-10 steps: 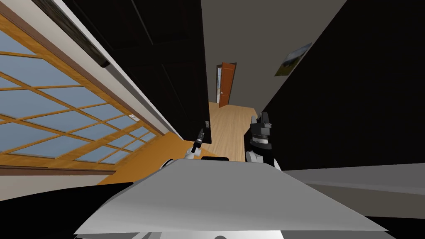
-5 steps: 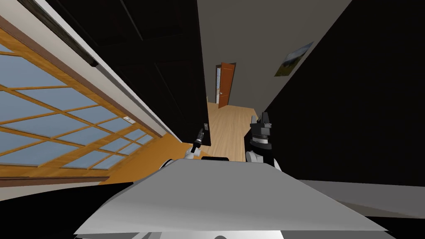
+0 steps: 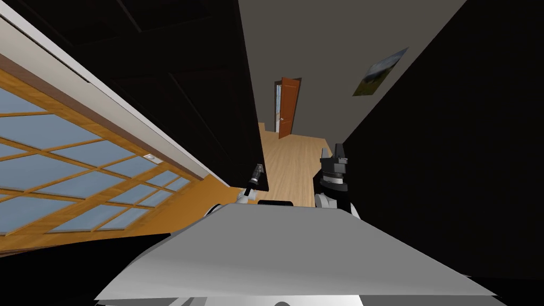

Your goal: Push the door open

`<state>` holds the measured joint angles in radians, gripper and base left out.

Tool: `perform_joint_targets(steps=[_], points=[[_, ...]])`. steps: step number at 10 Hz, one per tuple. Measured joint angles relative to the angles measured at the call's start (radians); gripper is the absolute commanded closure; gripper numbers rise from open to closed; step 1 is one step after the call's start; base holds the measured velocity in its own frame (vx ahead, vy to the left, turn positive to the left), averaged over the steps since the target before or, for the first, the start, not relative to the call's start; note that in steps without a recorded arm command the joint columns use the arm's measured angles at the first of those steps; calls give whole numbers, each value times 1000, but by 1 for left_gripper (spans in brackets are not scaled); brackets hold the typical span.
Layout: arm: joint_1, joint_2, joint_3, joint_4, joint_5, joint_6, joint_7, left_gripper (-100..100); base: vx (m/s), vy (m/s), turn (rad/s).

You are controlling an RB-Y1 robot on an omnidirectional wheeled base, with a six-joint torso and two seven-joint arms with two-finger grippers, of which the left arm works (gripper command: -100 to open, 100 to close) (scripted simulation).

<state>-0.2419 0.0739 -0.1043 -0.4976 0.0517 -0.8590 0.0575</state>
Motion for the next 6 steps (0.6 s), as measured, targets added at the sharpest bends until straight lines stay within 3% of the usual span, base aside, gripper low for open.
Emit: perform_joint_targets(steps=[1,2,6], points=[[2,-2,1,0,1,-1,-1,-100,87,-19,15],[3,-2,1,0,1,-2,-1,100,-22,3,-10],[1,-2,1,0,0,0,-2,100,-17,4,-4]])
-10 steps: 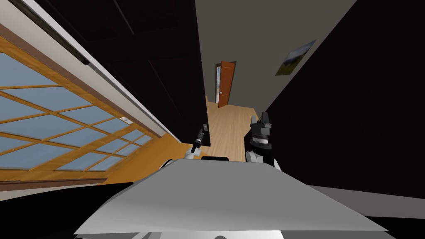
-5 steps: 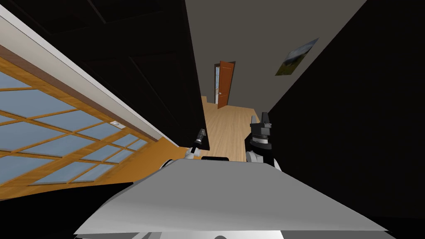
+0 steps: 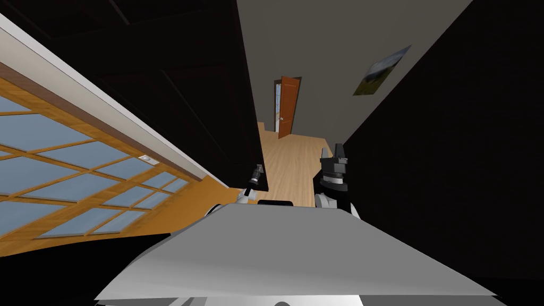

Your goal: Push the door open

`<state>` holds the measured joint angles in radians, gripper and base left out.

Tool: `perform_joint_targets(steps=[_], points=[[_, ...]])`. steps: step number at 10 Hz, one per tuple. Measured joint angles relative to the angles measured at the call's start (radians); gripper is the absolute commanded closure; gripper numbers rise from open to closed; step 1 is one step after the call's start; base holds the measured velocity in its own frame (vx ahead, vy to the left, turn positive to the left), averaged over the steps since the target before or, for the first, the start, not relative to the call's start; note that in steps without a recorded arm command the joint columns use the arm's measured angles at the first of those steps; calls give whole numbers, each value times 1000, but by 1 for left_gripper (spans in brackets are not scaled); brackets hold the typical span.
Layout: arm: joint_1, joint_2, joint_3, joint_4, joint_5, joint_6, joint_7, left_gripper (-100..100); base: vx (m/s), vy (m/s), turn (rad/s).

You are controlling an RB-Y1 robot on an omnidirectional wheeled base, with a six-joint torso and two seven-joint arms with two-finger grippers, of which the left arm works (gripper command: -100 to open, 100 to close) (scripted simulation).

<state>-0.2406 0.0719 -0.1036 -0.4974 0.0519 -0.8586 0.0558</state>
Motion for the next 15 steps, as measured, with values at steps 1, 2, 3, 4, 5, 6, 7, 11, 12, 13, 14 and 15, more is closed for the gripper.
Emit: perform_joint_targets(steps=[1,2,3,4,5,6,7,11,12,13,14,15], points=[[1,0,0,1,0,0,0,100,0,0,0],[2,0,0,1,0,1,0,100,111,-30,37],[-1,-3,5,16,3,-1,-3,100,156,-58,26],[-9,0,9,40,7,-10,-1,100,91,-42,11],[-14,3,13,45,9,-16,0,100,40,-11,4],[-3,4,14,16,9,-7,-2,100,95,-35,25],[0,3,19,11,12,-2,-7,100,152,-53,37],[7,8,41,4,25,7,-16,100,159,-54,35],[5,8,51,13,32,1,-21,100,185,-77,68],[25,13,57,-18,35,11,-24,100,201,-73,58],[35,14,67,-42,41,30,-29,100,152,-62,34],[36,17,73,-51,45,38,-33,100,65,-20,-4]])
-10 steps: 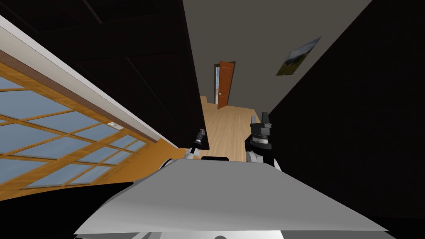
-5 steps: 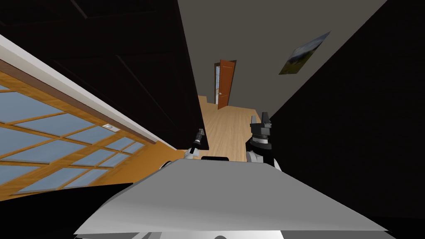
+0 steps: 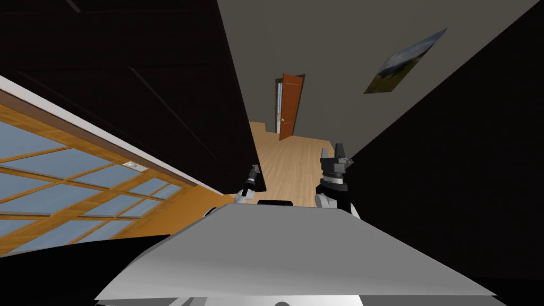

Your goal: Push the door open

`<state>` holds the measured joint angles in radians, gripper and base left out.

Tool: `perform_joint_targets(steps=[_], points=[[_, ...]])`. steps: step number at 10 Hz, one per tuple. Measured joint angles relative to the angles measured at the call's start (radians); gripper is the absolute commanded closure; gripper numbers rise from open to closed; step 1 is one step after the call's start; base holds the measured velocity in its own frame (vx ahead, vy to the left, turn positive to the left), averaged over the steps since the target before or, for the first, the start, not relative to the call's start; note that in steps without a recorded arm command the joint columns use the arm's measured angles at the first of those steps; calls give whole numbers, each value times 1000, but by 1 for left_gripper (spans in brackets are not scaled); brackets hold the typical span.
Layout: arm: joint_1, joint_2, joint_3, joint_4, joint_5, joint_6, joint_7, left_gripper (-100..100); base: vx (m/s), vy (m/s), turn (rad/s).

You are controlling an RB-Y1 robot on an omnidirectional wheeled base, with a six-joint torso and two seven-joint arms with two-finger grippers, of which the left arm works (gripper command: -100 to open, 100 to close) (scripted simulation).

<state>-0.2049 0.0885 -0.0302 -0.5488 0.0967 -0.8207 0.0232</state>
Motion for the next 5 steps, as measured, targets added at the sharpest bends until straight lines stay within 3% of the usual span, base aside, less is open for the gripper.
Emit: perform_joint_targets(steps=[2,4,5], points=[[-26,5,7,35,4,-23,3,100,64,-10,25],[-77,6,30,153,19,-75,0,100,108,-60,32],[-27,13,26,77,16,-41,1,100,107,-53,98]])
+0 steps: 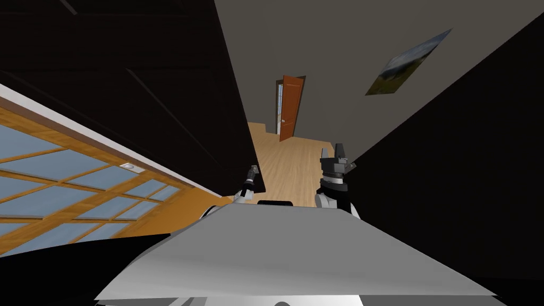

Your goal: Push the door open

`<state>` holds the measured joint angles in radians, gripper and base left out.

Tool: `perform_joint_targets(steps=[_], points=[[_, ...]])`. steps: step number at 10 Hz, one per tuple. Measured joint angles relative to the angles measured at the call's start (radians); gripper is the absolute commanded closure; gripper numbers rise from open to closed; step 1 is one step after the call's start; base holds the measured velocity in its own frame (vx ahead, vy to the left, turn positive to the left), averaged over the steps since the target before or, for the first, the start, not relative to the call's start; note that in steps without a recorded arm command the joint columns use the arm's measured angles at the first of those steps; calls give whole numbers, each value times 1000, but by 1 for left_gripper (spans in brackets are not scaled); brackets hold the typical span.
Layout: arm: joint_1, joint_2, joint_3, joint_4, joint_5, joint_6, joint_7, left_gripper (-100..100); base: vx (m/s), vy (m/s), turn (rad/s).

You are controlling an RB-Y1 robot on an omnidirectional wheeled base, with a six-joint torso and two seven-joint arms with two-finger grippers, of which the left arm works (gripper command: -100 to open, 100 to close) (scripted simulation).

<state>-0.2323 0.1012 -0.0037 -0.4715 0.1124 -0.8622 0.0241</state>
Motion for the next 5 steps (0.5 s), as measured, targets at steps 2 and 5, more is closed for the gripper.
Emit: perform_joint_targets(steps=[2,5], points=[[20,1,17,-46,10,33,-11,100,85,-42,25],[28,3,42,-58,25,33,-26,100,155,-66,57]])
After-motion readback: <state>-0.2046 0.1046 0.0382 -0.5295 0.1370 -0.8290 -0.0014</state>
